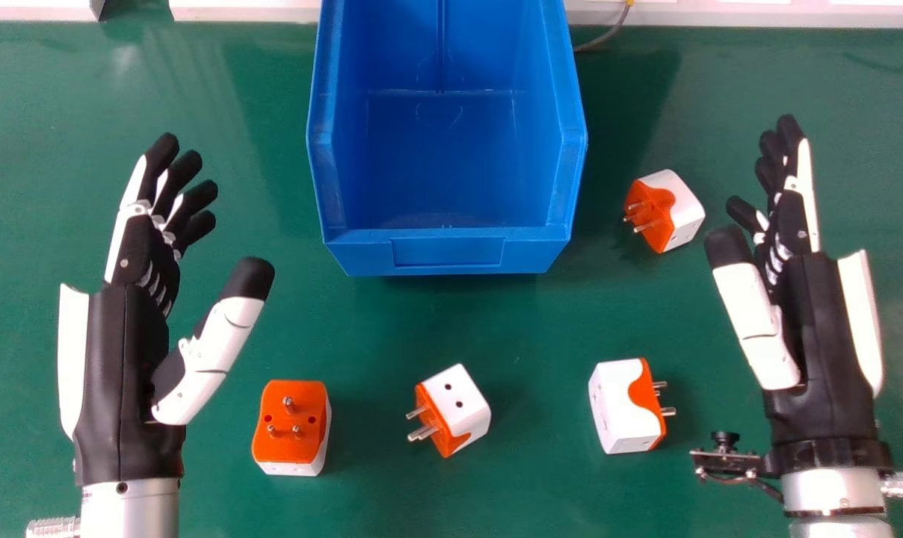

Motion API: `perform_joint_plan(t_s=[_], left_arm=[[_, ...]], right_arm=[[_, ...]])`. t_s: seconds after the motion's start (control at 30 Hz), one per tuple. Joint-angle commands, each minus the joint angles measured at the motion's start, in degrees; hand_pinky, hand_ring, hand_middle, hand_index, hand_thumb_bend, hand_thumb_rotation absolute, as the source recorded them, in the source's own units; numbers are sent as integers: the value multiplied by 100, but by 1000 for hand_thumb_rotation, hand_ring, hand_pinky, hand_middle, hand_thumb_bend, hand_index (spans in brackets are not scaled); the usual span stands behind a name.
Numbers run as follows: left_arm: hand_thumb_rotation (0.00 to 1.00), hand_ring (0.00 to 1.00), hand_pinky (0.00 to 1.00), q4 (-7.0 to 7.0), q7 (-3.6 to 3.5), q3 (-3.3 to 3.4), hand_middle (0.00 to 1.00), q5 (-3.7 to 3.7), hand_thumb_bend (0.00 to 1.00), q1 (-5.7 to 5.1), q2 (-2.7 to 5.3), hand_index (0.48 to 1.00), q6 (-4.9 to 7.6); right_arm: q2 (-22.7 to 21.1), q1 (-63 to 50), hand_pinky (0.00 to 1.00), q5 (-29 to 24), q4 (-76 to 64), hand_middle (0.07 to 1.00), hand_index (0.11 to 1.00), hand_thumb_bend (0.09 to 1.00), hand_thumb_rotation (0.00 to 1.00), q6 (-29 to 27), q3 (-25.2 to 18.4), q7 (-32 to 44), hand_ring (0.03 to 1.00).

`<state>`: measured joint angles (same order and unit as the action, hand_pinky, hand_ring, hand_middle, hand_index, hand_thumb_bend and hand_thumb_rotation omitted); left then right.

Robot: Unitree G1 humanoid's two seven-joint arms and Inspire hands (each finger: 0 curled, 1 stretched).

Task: Pick all objects and put in blue box

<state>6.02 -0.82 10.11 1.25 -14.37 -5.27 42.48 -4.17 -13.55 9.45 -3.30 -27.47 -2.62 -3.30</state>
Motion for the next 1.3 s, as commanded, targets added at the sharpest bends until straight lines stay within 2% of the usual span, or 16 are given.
perform_joint_plan(t_s=[0.0,0.1,0.2,0.3,0.4,0.47,0.53,0.6,0.63,0.7,0.8,0.87,1.03,1.1,1.17,1.27], left_arm=[[645,866,859,8,32,43,915,-33,741,-11,-19,937,191],[647,867,866,-72,94,53,917,11,739,-76,24,937,101],[650,873,875,-141,136,63,916,60,738,-127,24,937,14],[653,877,880,-140,128,54,915,25,739,-146,8,937,27],[657,880,882,-136,105,51,913,-47,741,-167,6,936,22],[659,881,886,-115,99,70,912,-59,741,-181,-13,936,38],[659,883,890,-85,149,115,911,53,743,-189,-42,935,108],[684,888,897,-127,208,168,916,184,731,-227,-70,935,55],[684,888,897,-145,222,194,916,222,731,-247,-87,935,27],[750,895,898,-182,243,244,920,276,714,-281,-113,935,-27],[806,903,896,-217,263,294,919,263,705,-318,-123,935,-68],[846,910,900,-242,264,307,914,215,690,-341,-110,927,-67],[890,913,902,-319,203,291,909,67,646,-427,-97,917,-114],[894,914,902,-354,193,282,909,55,637,-451,-96,916,-149],[897,915,902,-392,214,283,911,85,630,-470,-87,917,-173],[902,916,900,-395,216,285,913,71,620,-481,-82,920,-141]], right_arm=[[-63,-12,898,-27,-233,1000,1000,610,793,-12,-60,0,1000],[-81,-22,900,-33,-259,1000,1000,635,746,0,-66,-13,1000],[-98,-33,901,-13,-307,1000,1000,652,714,19,-71,-17,1000],[-166,-1,903,151,-369,1000,1000,656,699,104,-118,-65,1000],[-278,65,909,511,-501,1000,1000,655,679,333,-204,-153,1000],[-458,187,921,845,-487,1000,1000,661,648,359,-279,-218,1000],[-621,296,926,1127,-483,1000,1000,671,622,452,-336,-262,1000],[-744,382,935,1428,-511,1000,1000,680,592,621,-366,-344,1000],[-801,427,935,1563,-536,1000,1000,680,592,727,-375,-366,1000],[-897,519,926,1711,-580,1000,1000,700,554,912,-381,-338,994],[-1023,659,906,1836,-576,1000,1000,712,532,1103,-350,-276,983],[-1106,759,888,1866,-507,1000,999,714,513,1155,-311,-250,974],[-1320,994,864,1976,-354,1000,1000,706,485,1316,-210,-186,965],[-1411,1091,859,2059,-297,1000,1000,703,478,1413,-164,-156,964],[-1480,1196,851,2082,-229,1000,1000,698,474,1512,-128,-97,962],[-1619,1347,846,2209,-130,1000,999,694,468,1670,-49,-38,959]])
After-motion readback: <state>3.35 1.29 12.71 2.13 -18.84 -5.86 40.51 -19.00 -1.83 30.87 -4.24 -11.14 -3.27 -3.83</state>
